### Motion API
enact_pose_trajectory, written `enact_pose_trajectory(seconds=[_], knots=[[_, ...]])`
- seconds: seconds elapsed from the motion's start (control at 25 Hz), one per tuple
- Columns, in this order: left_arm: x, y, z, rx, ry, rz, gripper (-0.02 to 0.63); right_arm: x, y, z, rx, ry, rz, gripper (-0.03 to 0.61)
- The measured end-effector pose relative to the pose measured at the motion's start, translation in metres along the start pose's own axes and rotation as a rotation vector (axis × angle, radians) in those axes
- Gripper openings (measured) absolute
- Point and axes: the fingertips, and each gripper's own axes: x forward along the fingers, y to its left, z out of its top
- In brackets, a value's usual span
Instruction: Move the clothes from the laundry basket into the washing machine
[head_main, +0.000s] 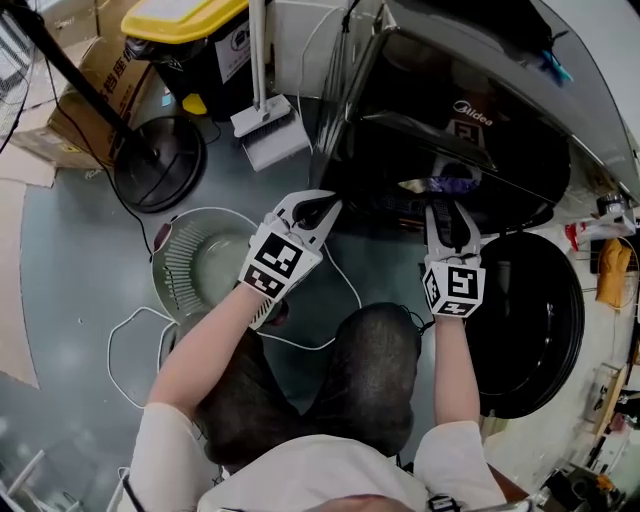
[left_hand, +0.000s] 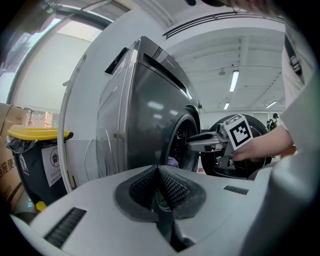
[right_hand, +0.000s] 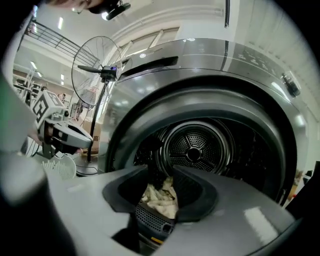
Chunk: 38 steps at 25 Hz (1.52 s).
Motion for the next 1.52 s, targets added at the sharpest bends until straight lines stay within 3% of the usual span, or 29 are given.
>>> enact_pose_trajectory(seconds=[0.68, 0.88, 1.08, 1.36, 1.52], knots=[[-0.035, 0.022, 0.021, -0.027, -0.060, 0.066, 0.006, 0.010, 0.088, 0.044, 0.026, -0.091, 0.215, 0.011], [-0.054, 0.028, 0.022, -0.020, -0.074, 0.086, 0.006, 0.015, 0.107, 0.042, 0.006, -0.085, 0.281, 0.011], [-0.074, 0.040, 0.018, -0.089, -0.058, 0.086, 0.006, 0.021, 0.121, 0.039, 0.004, -0.095, 0.350, 0.011], [-0.106, 0.044, 0.010, -0.014, -0.054, 0.155, 0.006, 0.031, 0.160, 0.038, 0.025, -0.119, 0.445, 0.011], [-0.122, 0.045, 0.005, -0.023, -0.048, 0.184, 0.006, 0.033, 0.182, 0.046, 0.003, -0.153, 0.484, 0.011]])
